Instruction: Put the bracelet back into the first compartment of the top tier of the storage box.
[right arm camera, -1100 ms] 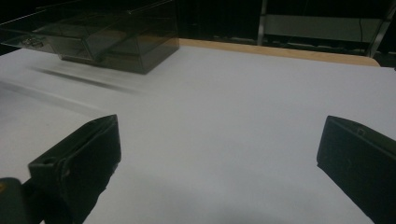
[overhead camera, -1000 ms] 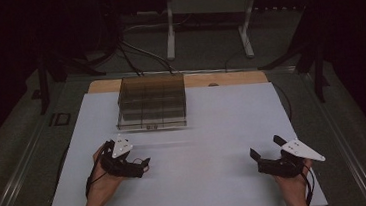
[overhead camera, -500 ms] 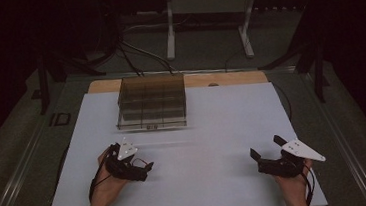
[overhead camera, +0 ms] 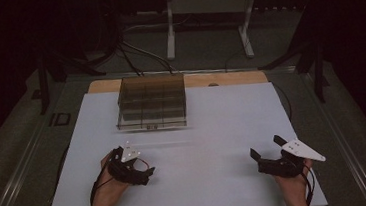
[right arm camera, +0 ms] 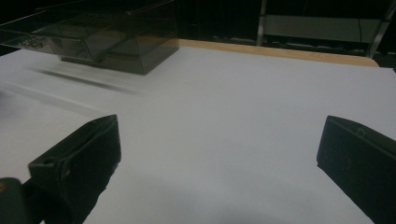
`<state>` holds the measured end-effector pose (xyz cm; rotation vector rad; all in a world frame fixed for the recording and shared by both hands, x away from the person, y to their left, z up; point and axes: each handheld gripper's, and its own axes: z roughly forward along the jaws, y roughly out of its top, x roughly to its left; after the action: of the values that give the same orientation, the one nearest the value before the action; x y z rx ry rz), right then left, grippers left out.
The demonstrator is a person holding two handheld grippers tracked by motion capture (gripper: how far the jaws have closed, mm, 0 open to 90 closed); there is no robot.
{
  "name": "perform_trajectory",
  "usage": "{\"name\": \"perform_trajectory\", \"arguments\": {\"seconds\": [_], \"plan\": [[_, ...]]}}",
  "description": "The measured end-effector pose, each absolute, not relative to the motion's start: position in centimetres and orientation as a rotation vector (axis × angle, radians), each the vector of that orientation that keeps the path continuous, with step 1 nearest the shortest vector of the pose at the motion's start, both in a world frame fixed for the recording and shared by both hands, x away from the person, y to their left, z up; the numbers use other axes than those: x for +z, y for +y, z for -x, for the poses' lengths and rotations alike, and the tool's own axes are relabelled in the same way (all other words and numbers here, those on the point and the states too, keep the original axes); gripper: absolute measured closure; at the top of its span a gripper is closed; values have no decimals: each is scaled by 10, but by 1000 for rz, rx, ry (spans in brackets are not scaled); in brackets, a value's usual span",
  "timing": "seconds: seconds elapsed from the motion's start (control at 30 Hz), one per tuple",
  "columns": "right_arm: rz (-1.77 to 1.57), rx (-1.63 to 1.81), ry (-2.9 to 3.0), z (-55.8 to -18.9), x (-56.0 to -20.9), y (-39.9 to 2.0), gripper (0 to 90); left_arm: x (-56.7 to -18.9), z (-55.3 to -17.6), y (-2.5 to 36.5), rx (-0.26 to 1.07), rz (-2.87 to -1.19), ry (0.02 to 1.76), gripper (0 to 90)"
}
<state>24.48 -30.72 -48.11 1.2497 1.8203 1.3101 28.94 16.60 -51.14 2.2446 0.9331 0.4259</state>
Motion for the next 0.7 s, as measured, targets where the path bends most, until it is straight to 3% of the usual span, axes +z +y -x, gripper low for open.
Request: {"name": "perform_trajectory", "arguments": {"seconds": [0.2, 0.3, 0.33, 0.7], "plan": [[-1247, 1310, 1823, -245, -481, -307, 4, -516, -294, 167, 383, -2284, 977, 30], [-1251, 1311, 1819, -245, -481, -307, 4, -517, -295, 167, 389, -2298, 995, 107], [-1251, 1311, 1820, -245, -481, -307, 4, -517, -295, 167, 386, -2302, 998, 170], [-1253, 1307, 1825, -246, -481, -307, 4, -516, -295, 166, 343, -2309, 1014, 206]]}}
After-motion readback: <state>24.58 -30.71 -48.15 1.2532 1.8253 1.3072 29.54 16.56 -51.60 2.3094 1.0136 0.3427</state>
